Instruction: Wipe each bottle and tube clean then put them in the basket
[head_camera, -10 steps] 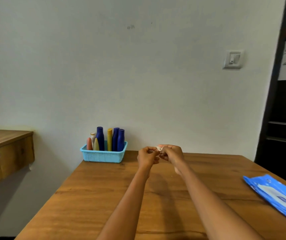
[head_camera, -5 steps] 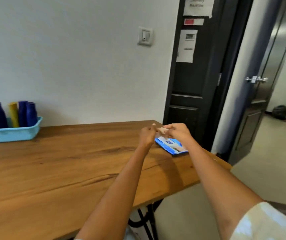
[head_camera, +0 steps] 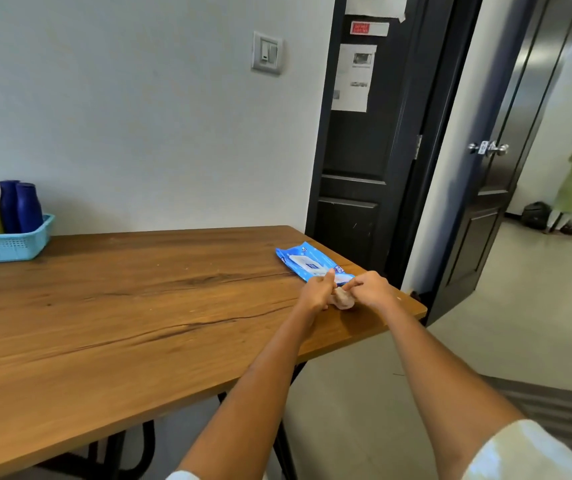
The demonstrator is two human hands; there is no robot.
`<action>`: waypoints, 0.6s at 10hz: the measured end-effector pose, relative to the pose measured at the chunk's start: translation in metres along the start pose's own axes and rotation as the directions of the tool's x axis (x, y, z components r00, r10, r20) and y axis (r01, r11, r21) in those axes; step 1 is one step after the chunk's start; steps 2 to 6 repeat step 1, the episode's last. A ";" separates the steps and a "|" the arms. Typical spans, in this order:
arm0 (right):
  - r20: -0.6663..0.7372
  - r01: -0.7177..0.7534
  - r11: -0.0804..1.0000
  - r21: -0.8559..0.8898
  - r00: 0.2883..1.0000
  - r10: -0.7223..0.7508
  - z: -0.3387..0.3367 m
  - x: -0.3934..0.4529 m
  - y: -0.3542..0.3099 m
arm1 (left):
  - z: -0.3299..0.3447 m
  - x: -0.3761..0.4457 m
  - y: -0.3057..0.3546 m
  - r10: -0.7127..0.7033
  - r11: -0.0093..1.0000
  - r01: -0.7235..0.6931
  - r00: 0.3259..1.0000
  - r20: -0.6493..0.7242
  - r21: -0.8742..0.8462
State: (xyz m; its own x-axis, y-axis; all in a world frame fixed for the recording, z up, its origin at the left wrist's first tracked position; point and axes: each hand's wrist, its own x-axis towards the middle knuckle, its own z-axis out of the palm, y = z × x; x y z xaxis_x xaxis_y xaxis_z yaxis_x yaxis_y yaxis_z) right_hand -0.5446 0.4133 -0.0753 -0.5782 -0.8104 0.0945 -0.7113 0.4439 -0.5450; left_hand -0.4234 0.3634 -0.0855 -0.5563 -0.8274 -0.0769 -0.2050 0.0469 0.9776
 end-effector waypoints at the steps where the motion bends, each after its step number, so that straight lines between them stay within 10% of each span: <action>1: -0.070 -0.019 0.998 0.052 0.997 0.022 -0.003 -0.003 -0.013 | -0.010 -0.003 0.004 0.008 1.000 -0.009 0.999 -0.034 -0.029; 6: -0.070 -0.019 0.998 0.052 0.997 0.022 -0.003 -0.003 -0.013 | -0.010 -0.003 0.004 0.008 1.000 -0.009 0.999 -0.034 -0.029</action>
